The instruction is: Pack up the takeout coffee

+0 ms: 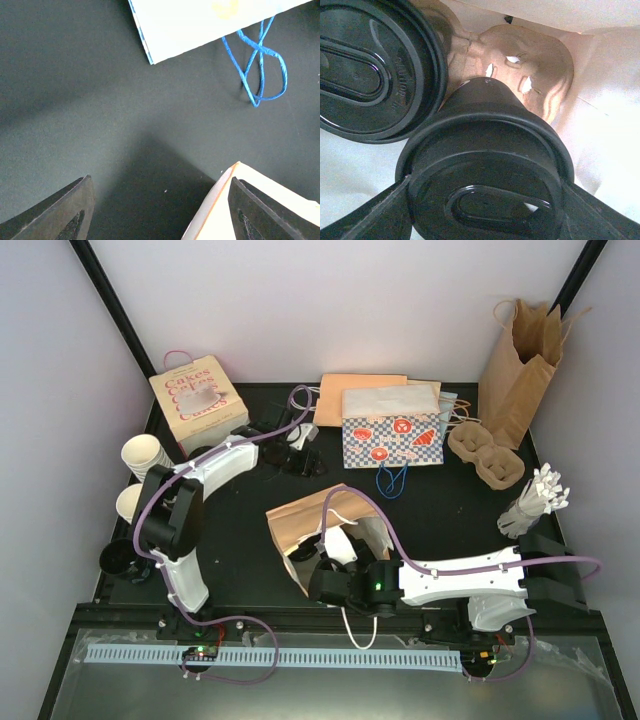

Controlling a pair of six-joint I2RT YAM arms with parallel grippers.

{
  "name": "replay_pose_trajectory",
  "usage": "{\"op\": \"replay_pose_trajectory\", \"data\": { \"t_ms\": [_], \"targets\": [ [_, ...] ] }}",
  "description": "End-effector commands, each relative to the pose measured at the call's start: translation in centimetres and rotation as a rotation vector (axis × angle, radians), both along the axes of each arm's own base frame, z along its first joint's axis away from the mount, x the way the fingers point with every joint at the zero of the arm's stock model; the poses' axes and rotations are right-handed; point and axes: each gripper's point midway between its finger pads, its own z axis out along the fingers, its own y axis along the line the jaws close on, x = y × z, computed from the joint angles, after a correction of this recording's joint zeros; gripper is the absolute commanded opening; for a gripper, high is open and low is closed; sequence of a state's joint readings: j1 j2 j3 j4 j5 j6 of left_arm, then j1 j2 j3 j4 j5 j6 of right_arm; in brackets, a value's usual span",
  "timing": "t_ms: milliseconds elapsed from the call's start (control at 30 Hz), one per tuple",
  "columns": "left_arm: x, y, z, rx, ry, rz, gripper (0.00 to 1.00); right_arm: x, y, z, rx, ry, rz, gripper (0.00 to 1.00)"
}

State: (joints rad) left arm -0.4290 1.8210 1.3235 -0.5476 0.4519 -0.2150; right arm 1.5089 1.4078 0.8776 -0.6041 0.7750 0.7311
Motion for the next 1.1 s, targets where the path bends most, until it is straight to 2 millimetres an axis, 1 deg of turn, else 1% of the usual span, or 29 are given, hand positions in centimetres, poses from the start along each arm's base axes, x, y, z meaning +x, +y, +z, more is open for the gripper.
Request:
{"op": "replay_pose_trajectory", "data": {
  "t_ms": [0,100,267,467,700,800,967,1067],
  "targets": [
    [1.4,-0.6,1.5,-0.067,-0.046,0.009,0.76,0.3,-0.6,0.2,0.01,-0.024,-0.023,0.63],
    [1.2,-0.7,1.2,-0.07,-0.042,0.007,0.76,0.3,-0.5,0.2,0.011,-0.022,-0.02,0.63],
    [0.7,-0.5,0.1,-0.071,-0.021,0.01,0.74,0.2,-0.4,-0.1,0.011,-0.013,-0.014,0.63],
    [-0.2,-1.0,-1.2,-0.102,0.027,-0.011,0.71,-0.2,0.2,-0.3,0.02,0.005,0.017,0.63],
    [-1.5,-2.4,-1.2,-0.168,0.071,-0.073,0.64,-0.7,1.3,-0.2,0.038,0.022,0.074,0.63],
    [-2.2,-3.0,-1.3,-0.185,0.081,-0.102,0.62,-0.2,1.0,0.0,0.019,0.002,0.04,0.63],
    [-3.3,-3.9,-1.4,-0.209,0.098,-0.151,0.53,1.4,-1.4,0.6,-0.025,-0.066,-0.112,0.63],
    [-4.0,-4.6,-1.4,-0.234,0.102,-0.191,0.48,2.0,-2.2,0.6,-0.012,-0.058,-0.156,0.62]
  ]
}}
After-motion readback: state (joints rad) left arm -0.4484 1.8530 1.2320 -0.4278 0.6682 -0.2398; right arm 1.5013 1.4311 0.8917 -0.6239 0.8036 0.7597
